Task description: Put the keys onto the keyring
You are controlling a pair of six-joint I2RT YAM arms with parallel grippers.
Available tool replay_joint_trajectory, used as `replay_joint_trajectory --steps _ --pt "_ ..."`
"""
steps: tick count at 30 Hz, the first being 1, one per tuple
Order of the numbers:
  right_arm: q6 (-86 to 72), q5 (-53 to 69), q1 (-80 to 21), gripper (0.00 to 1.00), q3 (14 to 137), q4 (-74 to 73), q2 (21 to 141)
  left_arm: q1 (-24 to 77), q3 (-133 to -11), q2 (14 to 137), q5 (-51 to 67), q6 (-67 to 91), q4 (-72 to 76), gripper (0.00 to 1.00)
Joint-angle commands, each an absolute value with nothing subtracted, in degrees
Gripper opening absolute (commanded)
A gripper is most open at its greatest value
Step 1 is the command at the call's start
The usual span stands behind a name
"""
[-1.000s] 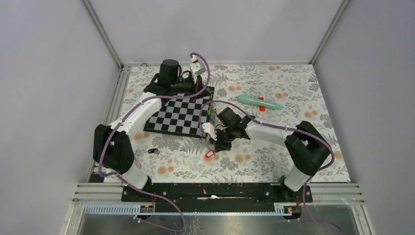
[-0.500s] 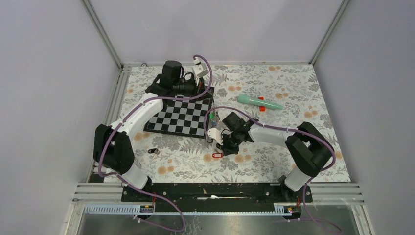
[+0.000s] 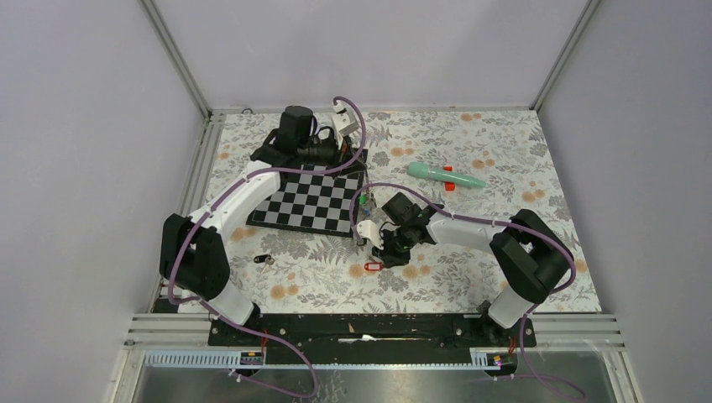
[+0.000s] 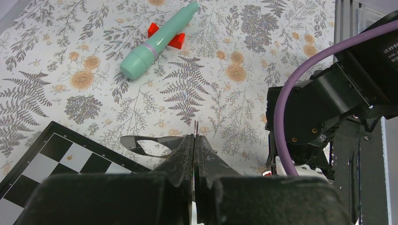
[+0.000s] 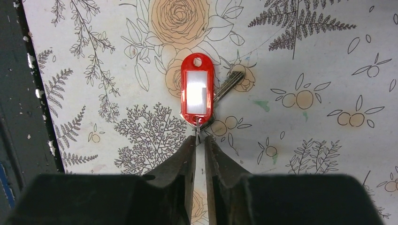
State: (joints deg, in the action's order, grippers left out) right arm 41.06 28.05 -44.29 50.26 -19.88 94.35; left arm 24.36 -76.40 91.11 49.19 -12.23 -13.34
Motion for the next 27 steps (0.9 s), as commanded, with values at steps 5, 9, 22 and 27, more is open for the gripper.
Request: replay_joint_trajectory --steps 5,9,22,27 --pt "41.51 29.93 -44.03 0.21 52.05 -20.71 94.28 24.7 -76.61 87.73 49.95 -13.18 -10.19 0.0" --pt "41.4 30.5 -44.07 0.24 52.6 -20.87 94.67 24.7 -76.51 87.72 50.0 -13.36 -10.16 0.0" --pt "41.64 31.17 -44.11 0.2 53.62 -21.5 95.45 24.7 -76.36 87.98 50.07 -13.44 -10.19 0.0" --pt "41.82 31.38 -44.05 0.16 53.76 -21.9 95.65 24.7 -76.29 87.82 50.01 -13.47 -10.15 0.0"
